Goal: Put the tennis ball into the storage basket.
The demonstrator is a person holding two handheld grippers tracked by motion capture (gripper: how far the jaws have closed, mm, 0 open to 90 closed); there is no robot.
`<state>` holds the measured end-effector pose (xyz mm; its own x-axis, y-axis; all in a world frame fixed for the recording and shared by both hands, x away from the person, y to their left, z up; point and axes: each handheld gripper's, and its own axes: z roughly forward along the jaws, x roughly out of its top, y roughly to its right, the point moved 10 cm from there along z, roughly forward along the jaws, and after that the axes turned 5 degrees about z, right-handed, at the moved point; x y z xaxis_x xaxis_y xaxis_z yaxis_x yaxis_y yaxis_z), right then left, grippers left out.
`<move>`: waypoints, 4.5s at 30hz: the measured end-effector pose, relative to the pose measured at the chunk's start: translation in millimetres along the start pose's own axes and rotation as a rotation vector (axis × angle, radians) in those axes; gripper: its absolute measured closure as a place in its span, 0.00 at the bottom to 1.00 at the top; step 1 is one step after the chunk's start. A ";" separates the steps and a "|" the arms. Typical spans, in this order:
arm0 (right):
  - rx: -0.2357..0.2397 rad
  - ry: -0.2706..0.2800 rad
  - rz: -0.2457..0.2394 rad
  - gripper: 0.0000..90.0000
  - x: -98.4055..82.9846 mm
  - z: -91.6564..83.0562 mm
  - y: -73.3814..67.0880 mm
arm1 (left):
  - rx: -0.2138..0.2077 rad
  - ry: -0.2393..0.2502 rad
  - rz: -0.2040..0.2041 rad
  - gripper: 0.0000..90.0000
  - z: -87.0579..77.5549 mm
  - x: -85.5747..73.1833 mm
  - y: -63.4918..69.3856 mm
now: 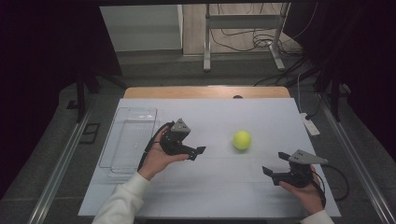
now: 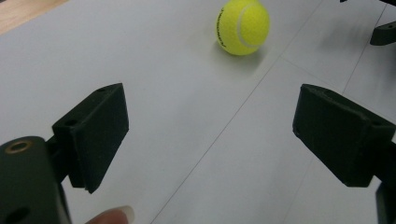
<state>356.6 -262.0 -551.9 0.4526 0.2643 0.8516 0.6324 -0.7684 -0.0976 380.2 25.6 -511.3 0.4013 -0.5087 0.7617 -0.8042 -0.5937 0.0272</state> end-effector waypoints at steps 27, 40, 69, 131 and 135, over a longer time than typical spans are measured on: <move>-0.003 -0.004 0.001 0.11 -0.8 0.0 0.4 | -0.022 0.001 0.018 0.13 14.7 12.4 4.1; -0.006 0.000 0.006 0.11 -0.6 -0.9 2.1 | -0.041 -0.005 0.028 0.13 25.9 20.2 6.9; -0.001 0.004 0.006 0.11 -0.4 -1.4 1.8 | -0.066 -0.009 0.036 0.14 41.7 38.1 12.2; 0.002 0.004 0.011 0.11 -0.9 -1.1 2.5 | -0.089 -0.077 0.055 0.13 80.6 65.8 10.8; 0.002 0.004 0.012 0.11 -0.9 -1.2 2.3 | -0.091 -0.082 0.070 0.13 81.9 69.8 12.4</move>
<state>356.9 -264.7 -552.2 0.4572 0.2529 0.8526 0.6287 -0.7700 -0.1088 434.2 -68.4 -510.8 0.3738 -0.5983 0.7088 -0.8666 -0.4975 0.0371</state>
